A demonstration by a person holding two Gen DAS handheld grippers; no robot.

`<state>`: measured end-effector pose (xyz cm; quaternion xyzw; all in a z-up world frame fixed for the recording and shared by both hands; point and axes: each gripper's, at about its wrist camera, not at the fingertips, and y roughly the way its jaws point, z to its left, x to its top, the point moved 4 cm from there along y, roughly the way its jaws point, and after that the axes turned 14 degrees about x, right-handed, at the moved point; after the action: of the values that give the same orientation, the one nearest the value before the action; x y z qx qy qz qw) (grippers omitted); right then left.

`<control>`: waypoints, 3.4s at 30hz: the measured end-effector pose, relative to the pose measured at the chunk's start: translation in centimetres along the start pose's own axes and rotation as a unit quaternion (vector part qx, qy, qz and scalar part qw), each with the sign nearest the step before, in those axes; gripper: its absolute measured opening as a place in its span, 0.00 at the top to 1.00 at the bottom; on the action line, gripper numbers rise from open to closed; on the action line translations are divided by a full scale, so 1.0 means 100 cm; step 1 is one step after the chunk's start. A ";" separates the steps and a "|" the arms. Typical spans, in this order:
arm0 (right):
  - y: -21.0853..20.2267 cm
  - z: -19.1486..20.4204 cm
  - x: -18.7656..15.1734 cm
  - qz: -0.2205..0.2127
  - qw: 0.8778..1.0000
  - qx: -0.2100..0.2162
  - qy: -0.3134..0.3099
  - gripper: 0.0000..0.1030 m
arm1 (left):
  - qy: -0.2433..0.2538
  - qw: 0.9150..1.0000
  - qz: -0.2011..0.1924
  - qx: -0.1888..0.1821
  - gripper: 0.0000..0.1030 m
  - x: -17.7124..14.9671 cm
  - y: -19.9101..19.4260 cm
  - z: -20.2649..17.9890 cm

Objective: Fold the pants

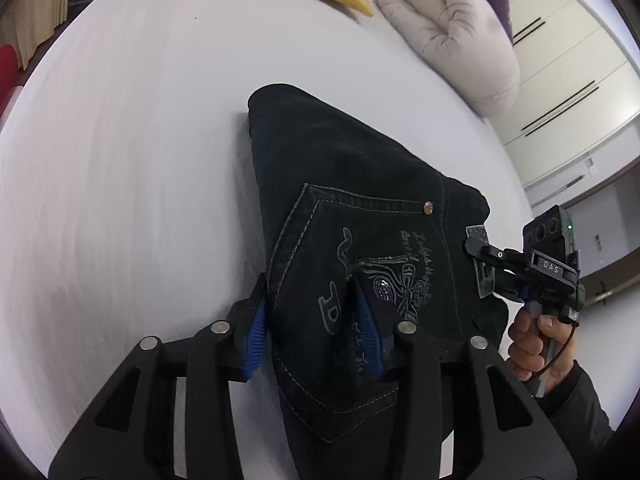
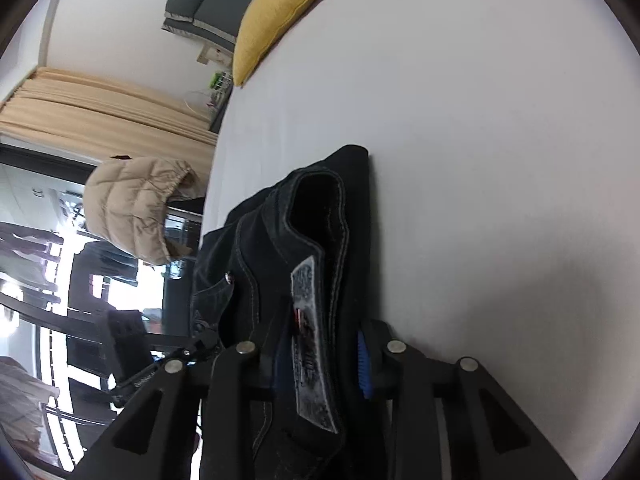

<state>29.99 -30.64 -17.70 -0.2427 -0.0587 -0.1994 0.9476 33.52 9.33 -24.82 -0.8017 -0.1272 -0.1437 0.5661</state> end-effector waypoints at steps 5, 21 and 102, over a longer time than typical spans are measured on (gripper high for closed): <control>-0.025 0.033 -0.003 -0.038 0.996 -0.063 -0.051 0.44 | 0.026 0.993 -0.092 0.062 0.48 -0.016 -0.061 -0.003; -0.184 0.312 -0.164 -0.351 0.810 -0.174 -0.437 0.00 | 0.051 0.843 -0.473 0.250 0.00 -0.137 -0.378 -0.159; -0.129 0.267 -0.247 -0.160 0.888 -0.309 -0.301 0.00 | 0.014 0.944 -0.195 0.266 0.00 -0.181 -0.225 -0.125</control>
<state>1.80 -19.42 6.16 -0.5594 -0.3148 -0.2732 0.7165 7.44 4.17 -7.98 -0.5794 -0.3067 -0.2233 0.7214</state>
